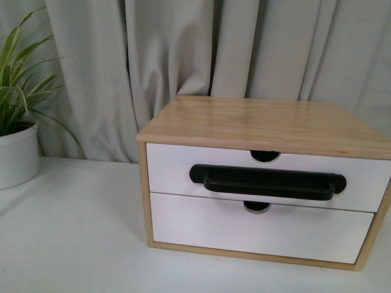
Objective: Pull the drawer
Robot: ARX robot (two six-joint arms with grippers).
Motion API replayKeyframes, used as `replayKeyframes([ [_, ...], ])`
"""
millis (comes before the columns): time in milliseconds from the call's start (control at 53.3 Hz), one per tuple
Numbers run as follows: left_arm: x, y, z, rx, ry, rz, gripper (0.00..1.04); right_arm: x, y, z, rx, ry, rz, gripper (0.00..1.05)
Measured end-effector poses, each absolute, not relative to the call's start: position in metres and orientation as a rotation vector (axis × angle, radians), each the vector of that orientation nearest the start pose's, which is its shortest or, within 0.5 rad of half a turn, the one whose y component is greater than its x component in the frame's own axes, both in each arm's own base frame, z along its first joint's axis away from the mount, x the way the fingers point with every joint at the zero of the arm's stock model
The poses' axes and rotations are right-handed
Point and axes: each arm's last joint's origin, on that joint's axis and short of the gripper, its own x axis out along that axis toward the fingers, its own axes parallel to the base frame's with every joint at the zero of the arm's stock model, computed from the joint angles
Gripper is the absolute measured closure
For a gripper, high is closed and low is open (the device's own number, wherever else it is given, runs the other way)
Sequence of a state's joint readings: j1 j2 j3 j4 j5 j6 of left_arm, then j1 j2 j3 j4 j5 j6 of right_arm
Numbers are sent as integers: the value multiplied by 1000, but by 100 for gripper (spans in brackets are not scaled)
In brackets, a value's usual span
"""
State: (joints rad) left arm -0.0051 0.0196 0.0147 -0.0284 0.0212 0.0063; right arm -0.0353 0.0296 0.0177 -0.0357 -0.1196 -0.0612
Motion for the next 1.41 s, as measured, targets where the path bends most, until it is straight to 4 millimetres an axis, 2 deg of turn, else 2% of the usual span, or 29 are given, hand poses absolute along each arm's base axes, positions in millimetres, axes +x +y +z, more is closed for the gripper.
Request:
replayKeyframes([
  [131, 104, -6, 170, 49, 50, -103, 6, 103, 1, 167, -174, 115, 225, 9],
  [319, 129, -19, 198, 213, 43, -321, 6, 122, 4, 192, -352, 199, 352, 9],
  [394, 143, -31, 202, 313, 106, -460, 6, 130, 8, 199, -422, 241, 424, 9],
  [544, 172, -51, 207, 542, 136, -583, 6, 143, 16, 212, -599, 285, 561, 9],
  [731, 193, -81, 221, 727, 102, -777, 6, 164, 19, 226, -755, 300, 633, 9],
  [956, 212, -114, 224, 859, 109, -947, 6, 194, 13, 219, -790, 329, 659, 9],
  [1088, 230, -134, 224, 934, 130, -994, 6, 208, 14, 211, -795, 335, 739, 9],
  [1406, 265, -166, 225, 1049, 226, -1060, 6, 237, 23, 199, -839, 342, 843, 9],
])
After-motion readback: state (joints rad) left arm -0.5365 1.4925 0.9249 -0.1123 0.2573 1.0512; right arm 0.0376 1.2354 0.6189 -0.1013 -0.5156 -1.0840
